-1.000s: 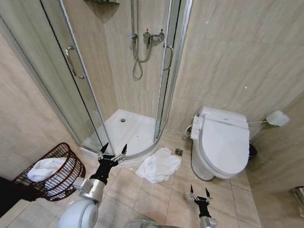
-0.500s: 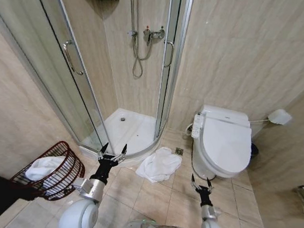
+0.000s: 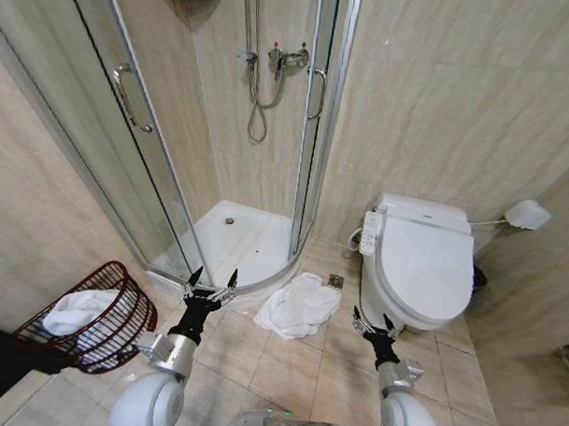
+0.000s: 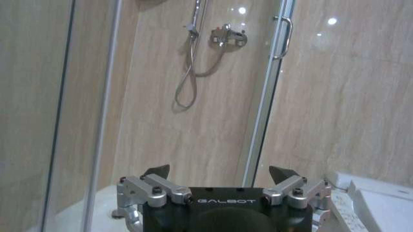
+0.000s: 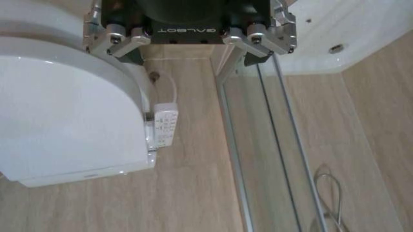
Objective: Discard the used towel into the hamper.
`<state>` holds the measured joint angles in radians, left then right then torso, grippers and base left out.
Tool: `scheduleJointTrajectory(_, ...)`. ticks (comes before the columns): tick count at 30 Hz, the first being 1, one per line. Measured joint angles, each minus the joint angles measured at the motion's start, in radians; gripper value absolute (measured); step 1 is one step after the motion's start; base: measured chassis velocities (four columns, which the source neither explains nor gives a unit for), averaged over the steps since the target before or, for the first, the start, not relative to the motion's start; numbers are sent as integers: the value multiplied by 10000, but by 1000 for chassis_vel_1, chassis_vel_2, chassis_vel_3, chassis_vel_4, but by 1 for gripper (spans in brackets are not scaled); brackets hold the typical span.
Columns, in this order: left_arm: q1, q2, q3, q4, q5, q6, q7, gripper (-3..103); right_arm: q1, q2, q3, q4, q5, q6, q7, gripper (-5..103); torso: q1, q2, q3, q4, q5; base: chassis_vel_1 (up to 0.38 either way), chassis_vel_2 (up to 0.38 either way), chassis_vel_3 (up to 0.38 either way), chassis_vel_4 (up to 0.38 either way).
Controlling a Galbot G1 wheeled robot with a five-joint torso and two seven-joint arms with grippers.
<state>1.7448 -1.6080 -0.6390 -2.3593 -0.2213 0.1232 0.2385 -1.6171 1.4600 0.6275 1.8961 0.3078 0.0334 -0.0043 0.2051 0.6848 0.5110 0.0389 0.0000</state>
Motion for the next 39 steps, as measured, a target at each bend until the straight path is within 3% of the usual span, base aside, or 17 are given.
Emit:
scheduleJointTrajectory(5, 0, 0, 0, 0, 0, 0, 0, 100, -67, -47, 4, -219, -75, 23, -352, 100, -98, -233, -136, -1, 0, 0, 0, 0, 0)
scheduleJointTrajectory(22, 0, 0, 0, 0, 0, 0, 0, 100, 106, -168, 126, -1798, -95, 1314, -728, 100, -403, -976, -572, 0, 1, 0, 0, 0, 0)
scheduleJointTrajectory(35, 0, 0, 0, 0, 0, 0, 0, 100, 84, -164, 124, -1997, 40, 1642, -1076, 100, -599, -1468, -867, 0, 0, 0, 0, 0, 0)
scheduleJointTrajectory(39, 0, 0, 0, -1, 0, 0, 0, 100, 91, -136, 123, -2164, 278, 2041, -1253, 100, -667, -1632, -964, 0, 0, 0, 0, 0, 0)
